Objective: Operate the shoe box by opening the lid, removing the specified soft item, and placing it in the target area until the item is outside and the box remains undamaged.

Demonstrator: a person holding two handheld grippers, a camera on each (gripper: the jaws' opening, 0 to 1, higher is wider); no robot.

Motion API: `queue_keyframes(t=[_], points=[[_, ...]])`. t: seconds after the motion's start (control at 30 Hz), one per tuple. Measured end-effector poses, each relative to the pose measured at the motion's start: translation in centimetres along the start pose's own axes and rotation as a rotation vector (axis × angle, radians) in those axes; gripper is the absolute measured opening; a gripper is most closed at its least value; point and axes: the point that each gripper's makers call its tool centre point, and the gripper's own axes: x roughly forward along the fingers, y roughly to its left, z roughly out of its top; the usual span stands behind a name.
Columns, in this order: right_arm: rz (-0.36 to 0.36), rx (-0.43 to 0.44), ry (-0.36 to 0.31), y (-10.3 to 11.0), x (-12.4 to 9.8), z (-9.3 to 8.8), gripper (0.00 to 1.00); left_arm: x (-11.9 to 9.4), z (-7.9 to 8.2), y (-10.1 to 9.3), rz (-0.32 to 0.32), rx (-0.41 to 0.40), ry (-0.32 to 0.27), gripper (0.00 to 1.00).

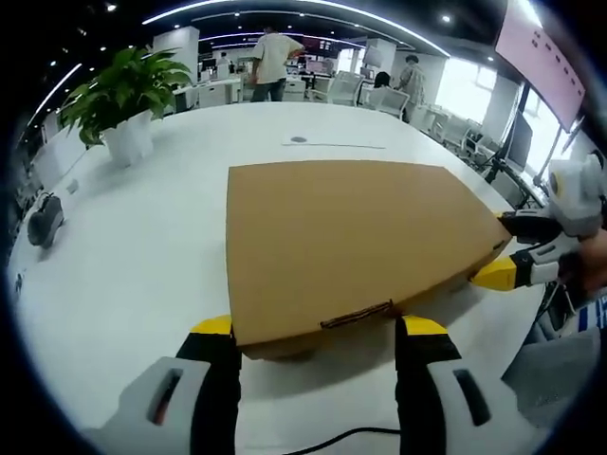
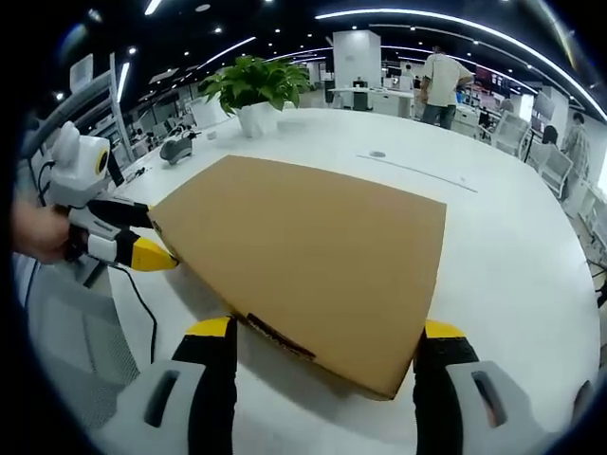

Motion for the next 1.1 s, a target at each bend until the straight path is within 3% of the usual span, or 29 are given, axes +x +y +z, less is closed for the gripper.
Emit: queue_keyframes(t=[0.43, 0.93, 1.1], points=[[0.012, -0.009, 0.027, 0.7, 2.4, 2.3, 0.74, 0.9, 1.4, 3.0, 0.012, 0.002, 0.020, 0.65], [-0.009, -0.004, 0.024, 0.6, 1.7, 2.3, 0.73, 0.4, 1.5, 3.1, 0.002, 0.038, 0.000, 0.62], [0.002, 0.032, -0.017, 0.6, 0.8, 3.2, 0.72, -0.5, 2.6, 2.9, -0.027, -0.011, -0.038, 0.63]])
